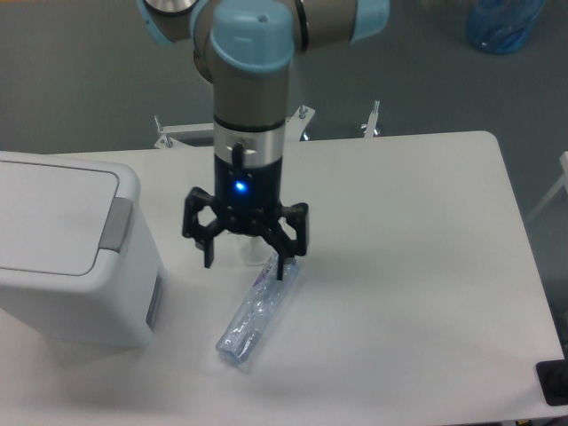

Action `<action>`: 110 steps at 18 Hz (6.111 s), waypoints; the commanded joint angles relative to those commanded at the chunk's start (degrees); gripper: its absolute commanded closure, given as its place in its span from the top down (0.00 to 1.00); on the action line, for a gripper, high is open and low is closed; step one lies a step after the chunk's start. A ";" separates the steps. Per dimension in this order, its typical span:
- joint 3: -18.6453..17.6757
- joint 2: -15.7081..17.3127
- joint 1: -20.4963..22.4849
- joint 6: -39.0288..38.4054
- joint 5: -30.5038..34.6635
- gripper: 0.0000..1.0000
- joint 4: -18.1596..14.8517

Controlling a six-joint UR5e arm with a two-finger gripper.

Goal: Open the trash can

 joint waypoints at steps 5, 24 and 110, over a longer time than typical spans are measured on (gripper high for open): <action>0.62 0.35 0.62 -1.86 -1.67 1.00 -0.17; -2.55 3.87 -1.32 -6.08 -3.34 1.00 -0.97; -6.41 4.04 -5.71 -15.22 -2.55 1.00 -1.32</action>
